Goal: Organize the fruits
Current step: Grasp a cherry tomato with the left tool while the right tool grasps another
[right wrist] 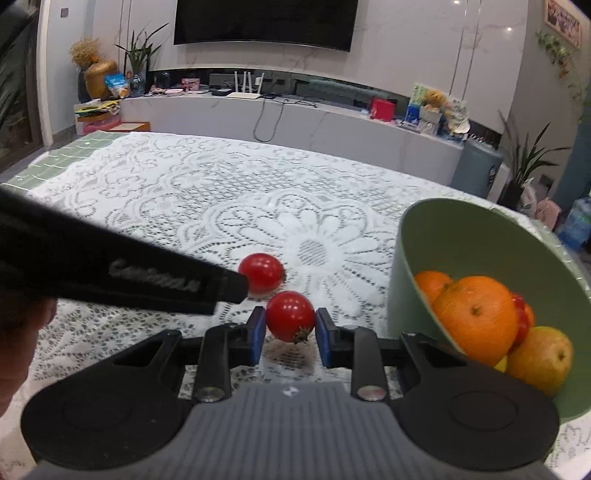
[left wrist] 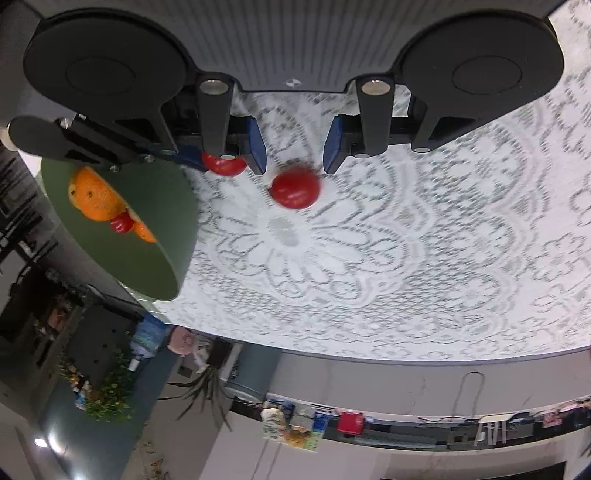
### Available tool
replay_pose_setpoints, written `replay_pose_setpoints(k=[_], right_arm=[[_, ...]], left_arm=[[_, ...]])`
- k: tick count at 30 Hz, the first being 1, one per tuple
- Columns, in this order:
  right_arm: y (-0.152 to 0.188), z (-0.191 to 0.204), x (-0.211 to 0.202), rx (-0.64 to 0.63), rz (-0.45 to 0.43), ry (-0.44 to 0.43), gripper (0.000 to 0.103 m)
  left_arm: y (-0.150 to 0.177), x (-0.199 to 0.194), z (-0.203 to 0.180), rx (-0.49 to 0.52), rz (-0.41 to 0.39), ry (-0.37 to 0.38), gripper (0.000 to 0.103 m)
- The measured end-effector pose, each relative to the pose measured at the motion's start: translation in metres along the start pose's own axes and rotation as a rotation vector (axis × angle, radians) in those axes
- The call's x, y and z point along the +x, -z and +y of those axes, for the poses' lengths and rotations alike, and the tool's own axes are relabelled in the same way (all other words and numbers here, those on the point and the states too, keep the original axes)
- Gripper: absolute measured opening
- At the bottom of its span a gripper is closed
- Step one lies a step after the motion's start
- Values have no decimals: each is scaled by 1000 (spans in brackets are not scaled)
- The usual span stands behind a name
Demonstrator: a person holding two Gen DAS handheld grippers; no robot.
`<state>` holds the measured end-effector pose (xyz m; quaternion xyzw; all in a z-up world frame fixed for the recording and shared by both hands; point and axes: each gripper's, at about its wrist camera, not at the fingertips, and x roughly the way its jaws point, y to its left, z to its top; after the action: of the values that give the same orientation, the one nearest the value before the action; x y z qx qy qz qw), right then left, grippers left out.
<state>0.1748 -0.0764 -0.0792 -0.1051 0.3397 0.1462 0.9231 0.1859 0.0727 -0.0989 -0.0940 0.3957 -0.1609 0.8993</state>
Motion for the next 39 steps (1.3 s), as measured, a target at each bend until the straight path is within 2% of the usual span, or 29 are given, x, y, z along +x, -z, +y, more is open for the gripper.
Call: replay_pose_setpoints(k=[2,8,19,21,24,29,39], right_arm=[[1,-2,0,6,1,14,25],[0,-5,3,26,15,15,25],[-2,-10,11,48,35,-2,25],[-2,-10,12,51,39,-4,25],[-2,-10,14,52,46,-6,25],[-2,-10,13,53,43,-9,25],[0,-6,-7,19,-20,-49,25]], left_arm=[[-3,6,-2,13,-2,2,41],[-8,18,-6,69,-17,-54,41],[-8,30,-5,80,-2,-13,41],[-7,31,-6,84,-2,-5,37],[-5,30,-8,86,-9,-7,35],[-5,24,-5,56,-21,-14,35],[-7,-21,-3,-30,-113,-61,35]])
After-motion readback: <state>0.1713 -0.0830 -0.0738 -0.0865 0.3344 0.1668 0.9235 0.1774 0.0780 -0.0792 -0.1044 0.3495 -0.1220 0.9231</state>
